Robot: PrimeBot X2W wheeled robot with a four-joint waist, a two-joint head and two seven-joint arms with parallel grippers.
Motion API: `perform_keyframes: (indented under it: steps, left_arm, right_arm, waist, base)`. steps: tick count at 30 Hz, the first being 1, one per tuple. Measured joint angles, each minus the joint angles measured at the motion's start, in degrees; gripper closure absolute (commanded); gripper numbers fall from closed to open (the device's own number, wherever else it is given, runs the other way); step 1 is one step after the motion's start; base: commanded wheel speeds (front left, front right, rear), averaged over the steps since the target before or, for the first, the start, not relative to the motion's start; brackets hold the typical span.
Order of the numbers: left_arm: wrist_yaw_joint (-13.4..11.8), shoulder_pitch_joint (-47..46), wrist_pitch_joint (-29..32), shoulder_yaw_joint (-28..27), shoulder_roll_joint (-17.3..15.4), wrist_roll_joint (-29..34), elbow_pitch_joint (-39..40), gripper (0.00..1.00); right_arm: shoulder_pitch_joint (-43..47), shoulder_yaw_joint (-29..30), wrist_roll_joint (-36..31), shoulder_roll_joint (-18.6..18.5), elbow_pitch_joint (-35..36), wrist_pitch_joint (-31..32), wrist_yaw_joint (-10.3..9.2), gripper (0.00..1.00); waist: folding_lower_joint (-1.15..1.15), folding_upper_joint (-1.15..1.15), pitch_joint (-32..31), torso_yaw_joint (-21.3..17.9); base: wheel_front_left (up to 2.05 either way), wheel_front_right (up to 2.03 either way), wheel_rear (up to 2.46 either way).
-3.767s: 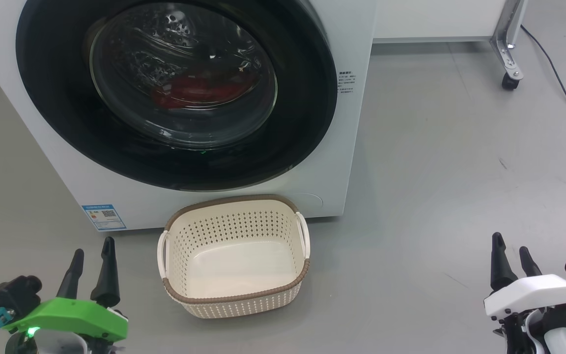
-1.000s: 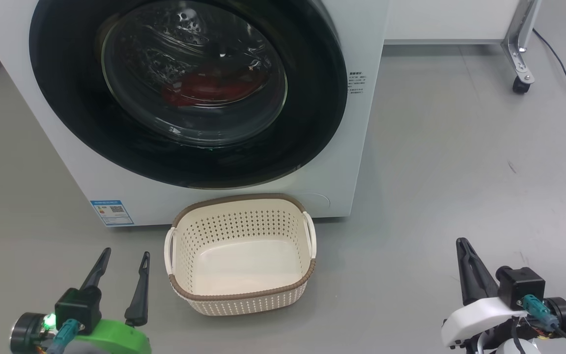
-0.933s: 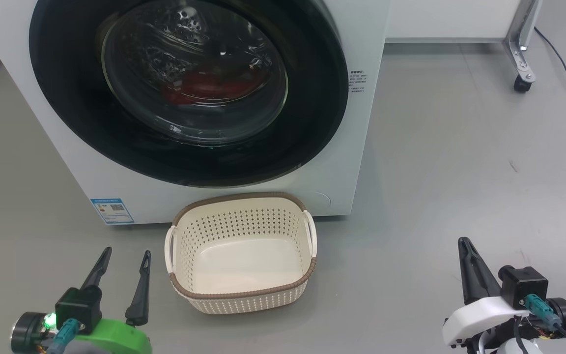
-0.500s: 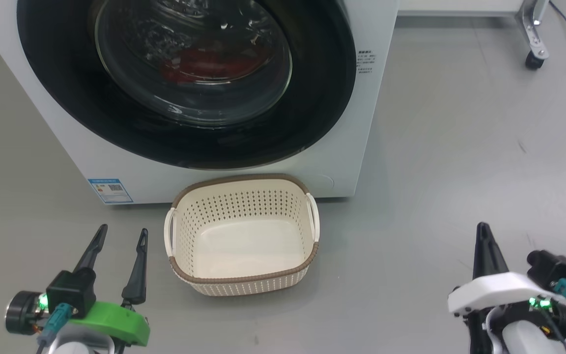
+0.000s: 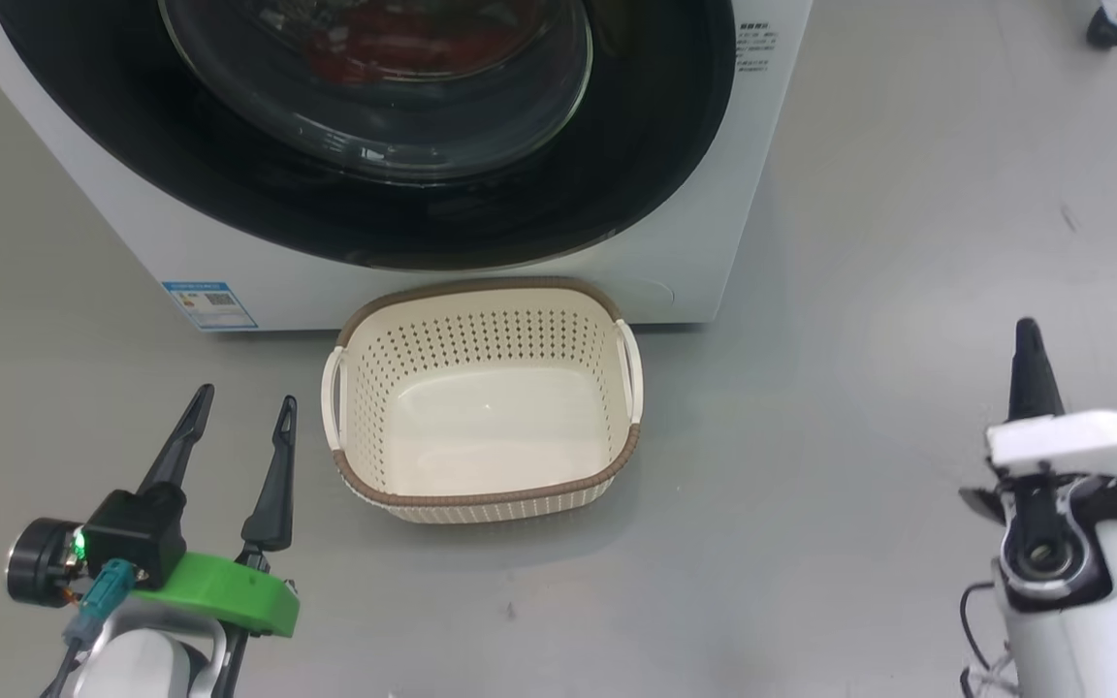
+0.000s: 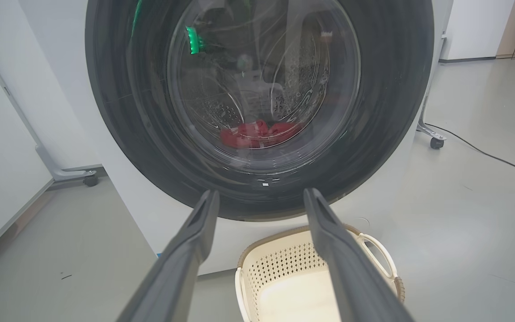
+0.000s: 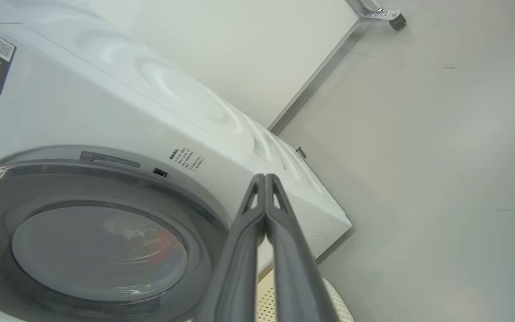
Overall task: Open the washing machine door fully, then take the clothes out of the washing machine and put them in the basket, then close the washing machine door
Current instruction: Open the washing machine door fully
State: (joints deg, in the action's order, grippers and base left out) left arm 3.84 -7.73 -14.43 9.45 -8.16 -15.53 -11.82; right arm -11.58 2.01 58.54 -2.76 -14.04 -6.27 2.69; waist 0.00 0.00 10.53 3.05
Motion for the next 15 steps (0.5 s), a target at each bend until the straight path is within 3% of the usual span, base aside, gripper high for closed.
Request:
perform_keyframes:
  steps: [8, 15]
  left_arm:
    - [0.56, -2.04, 0.0, 0.04, 0.22, 0.11, 1.24, 0.0]
    - [1.09, -4.29, 0.0, 0.15, 0.6, 0.48, 1.54, 0.0]
  right_arm:
    - [-10.16, 3.93, 14.15, -0.07, -0.15, 7.98, 0.76, 1.0]
    - [-18.57, 5.01, 20.43, -0.41, 0.1, 14.49, 0.12, 1.0]
  waist:
    - [0.0, 0.0, 3.88, 1.44]
    - [0.0, 0.0, 7.17, 2.68]
  base:
    - [0.0, 0.0, 0.0]
    - [0.0, 0.0, 0.0]
